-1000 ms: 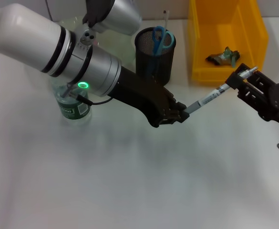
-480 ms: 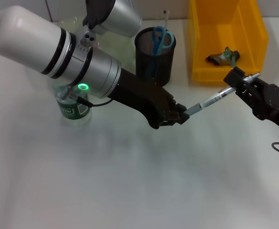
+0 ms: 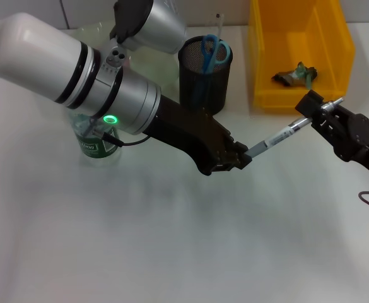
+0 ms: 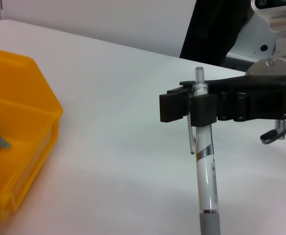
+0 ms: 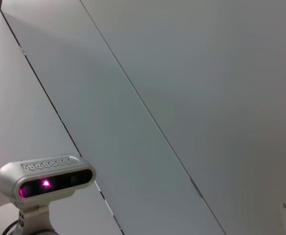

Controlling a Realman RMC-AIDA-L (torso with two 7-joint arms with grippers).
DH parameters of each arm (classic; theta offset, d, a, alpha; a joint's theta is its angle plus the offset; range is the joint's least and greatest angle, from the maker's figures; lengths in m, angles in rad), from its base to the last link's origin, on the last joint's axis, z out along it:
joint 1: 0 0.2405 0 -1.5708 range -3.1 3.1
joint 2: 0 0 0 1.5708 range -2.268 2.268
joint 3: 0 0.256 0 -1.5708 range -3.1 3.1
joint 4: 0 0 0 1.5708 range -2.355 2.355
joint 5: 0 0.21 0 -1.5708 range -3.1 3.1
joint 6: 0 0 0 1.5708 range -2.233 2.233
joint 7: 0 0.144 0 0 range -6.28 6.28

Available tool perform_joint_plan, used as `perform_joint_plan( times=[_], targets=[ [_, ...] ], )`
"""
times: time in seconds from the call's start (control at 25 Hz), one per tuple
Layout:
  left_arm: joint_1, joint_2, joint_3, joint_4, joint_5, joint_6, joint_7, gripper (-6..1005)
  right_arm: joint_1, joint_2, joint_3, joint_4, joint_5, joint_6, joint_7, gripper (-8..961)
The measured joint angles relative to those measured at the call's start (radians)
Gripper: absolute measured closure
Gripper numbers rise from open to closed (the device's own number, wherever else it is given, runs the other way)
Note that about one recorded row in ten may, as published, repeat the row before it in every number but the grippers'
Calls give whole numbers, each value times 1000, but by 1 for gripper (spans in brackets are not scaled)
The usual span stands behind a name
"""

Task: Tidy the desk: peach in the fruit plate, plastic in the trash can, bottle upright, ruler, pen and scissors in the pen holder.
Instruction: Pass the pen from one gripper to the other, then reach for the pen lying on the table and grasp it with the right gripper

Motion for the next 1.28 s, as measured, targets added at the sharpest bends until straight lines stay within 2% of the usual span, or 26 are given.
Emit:
perform_joint_plan(
  times=[0.52, 0.68, 0.72, 1.08, 1.28],
  targets=[
    [24, 4, -20, -24, -36, -28, -8, 741, -4, 0, 10, 7, 8, -20, 1, 742],
    [28, 5, -20, -25, -40, -28, -6, 735, -12, 0, 12, 7, 14, -29, 1, 880],
    [30, 5, -20, -25, -40, -29, -5, 695, -13, 0, 12, 7, 14, -32, 1, 915],
    [52, 8, -25, -16, -39, -24, 0, 294, -25, -8, 14, -18, 15, -59, 20, 950],
    [82, 7, -25, -21, -42, -15, 47, 219, -35, -7, 12, -119, 14, -58, 127, 908]
  ],
)
